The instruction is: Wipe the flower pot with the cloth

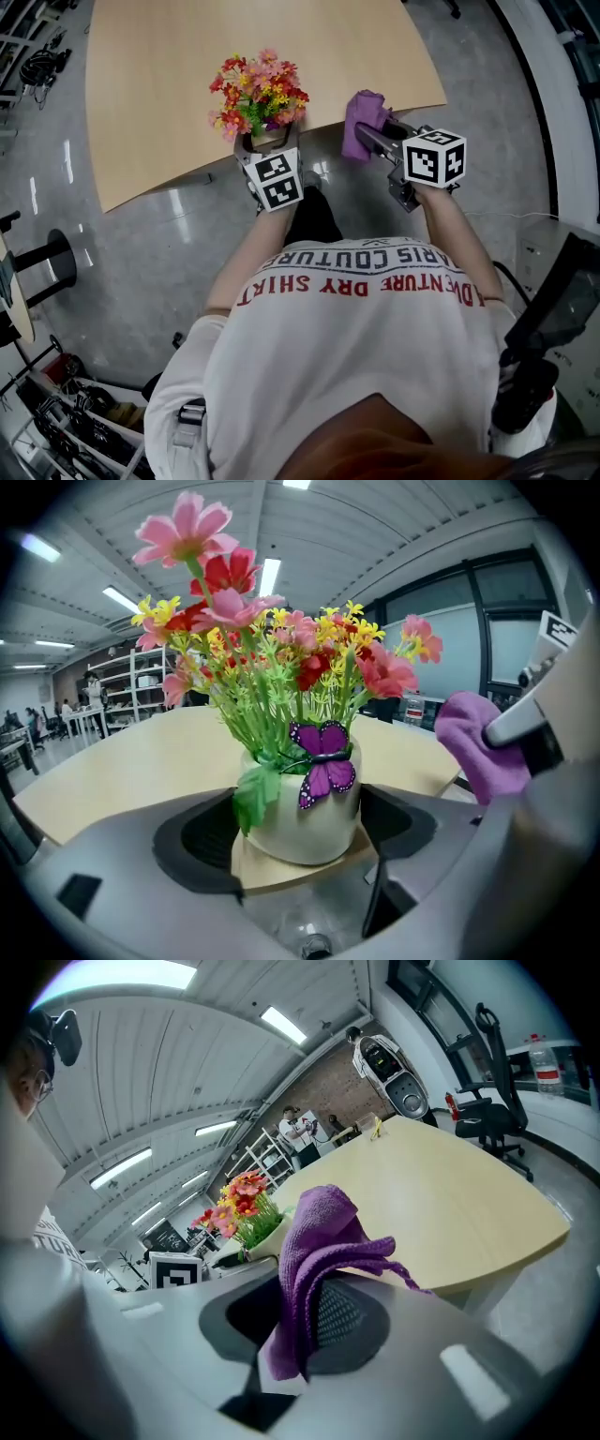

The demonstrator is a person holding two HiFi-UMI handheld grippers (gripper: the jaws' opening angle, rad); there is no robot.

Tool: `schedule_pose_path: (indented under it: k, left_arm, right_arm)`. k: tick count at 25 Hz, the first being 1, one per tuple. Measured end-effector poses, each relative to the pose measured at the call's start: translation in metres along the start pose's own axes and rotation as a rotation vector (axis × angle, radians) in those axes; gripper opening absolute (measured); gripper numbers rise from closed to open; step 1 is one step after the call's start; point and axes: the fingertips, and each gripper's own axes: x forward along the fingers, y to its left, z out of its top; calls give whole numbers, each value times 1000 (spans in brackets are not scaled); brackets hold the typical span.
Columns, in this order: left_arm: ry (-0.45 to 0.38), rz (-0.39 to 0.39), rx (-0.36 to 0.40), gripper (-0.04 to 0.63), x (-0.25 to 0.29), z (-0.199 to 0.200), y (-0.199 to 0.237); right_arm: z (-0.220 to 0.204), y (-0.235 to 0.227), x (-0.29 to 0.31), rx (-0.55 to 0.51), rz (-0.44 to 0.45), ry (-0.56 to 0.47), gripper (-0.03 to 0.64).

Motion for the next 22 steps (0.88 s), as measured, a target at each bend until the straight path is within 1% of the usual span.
schedule_pose_path:
  k: [3, 7, 10, 16, 19, 22]
  left_arm:
    - [2, -88, 53, 410, -10, 0, -3]
    - [-27, -217, 133, 408, -17, -1, -6]
    - [-23, -311, 202, 408, -9, 1, -3]
    - [4, -500, 285, 408, 5, -1, 6]
    - [14, -563, 321, 408, 5, 3, 9]
    - [12, -594, 337, 408, 1, -2, 2]
  right_arm:
    - [7, 9, 4, -11, 28, -6, 41]
    - [13, 20, 18, -23, 70, -3, 41]
    - [20, 22, 37, -27, 94, 7, 41]
    - [29, 19, 65, -16, 113, 1, 41]
    - [37, 13, 68, -11, 99, -5, 41]
    - [33, 2, 63, 6, 83, -12, 41]
